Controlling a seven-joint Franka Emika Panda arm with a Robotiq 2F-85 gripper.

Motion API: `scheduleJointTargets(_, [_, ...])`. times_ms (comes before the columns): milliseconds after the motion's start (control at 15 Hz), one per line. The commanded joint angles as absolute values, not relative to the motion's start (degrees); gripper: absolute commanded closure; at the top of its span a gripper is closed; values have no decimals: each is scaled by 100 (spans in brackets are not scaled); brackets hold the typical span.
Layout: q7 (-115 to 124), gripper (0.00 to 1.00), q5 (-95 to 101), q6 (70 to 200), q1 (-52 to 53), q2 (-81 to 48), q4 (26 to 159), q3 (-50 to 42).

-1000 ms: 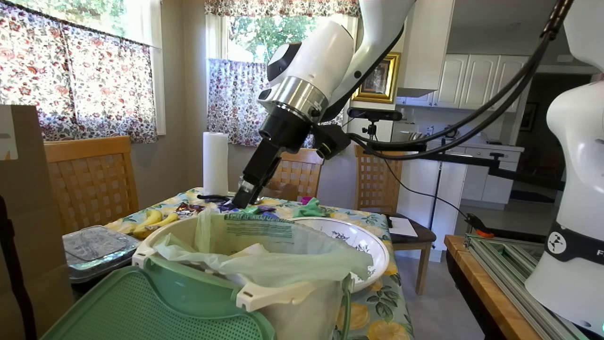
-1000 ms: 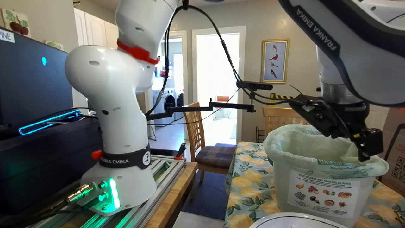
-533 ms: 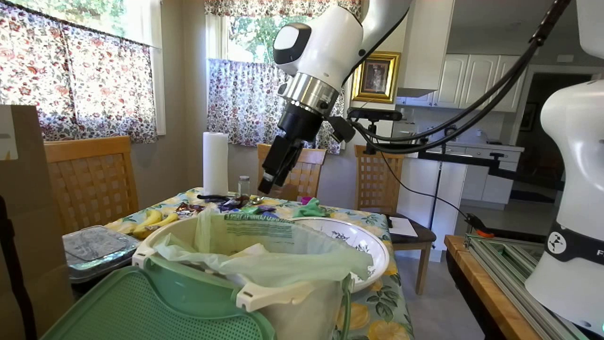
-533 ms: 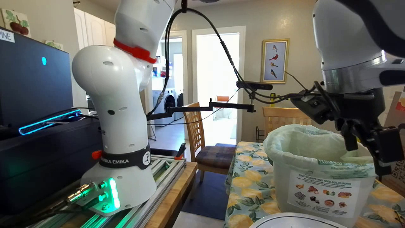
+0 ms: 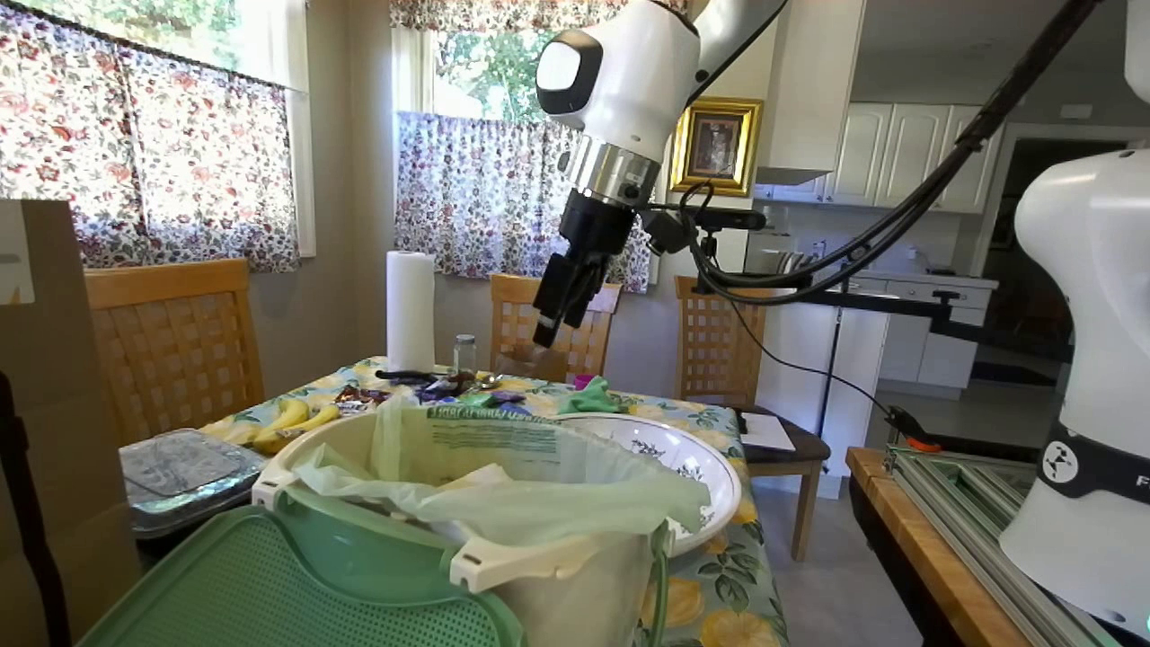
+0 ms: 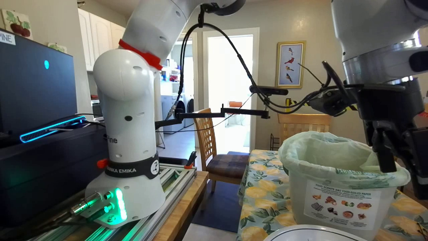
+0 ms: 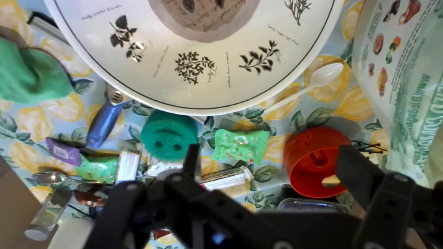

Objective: Use the white napkin to wipe the white bowl then throw it in the bin.

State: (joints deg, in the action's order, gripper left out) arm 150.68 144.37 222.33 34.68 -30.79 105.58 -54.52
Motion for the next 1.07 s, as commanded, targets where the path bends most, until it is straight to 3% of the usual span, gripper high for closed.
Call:
scheduleJointTargets(0, [15316, 0, 14436, 22383, 3926, -3290, 10695, -6014])
scheduleJointTargets(1000, [15188, 0, 14435, 22490, 3915, -3217, 10910, -6153])
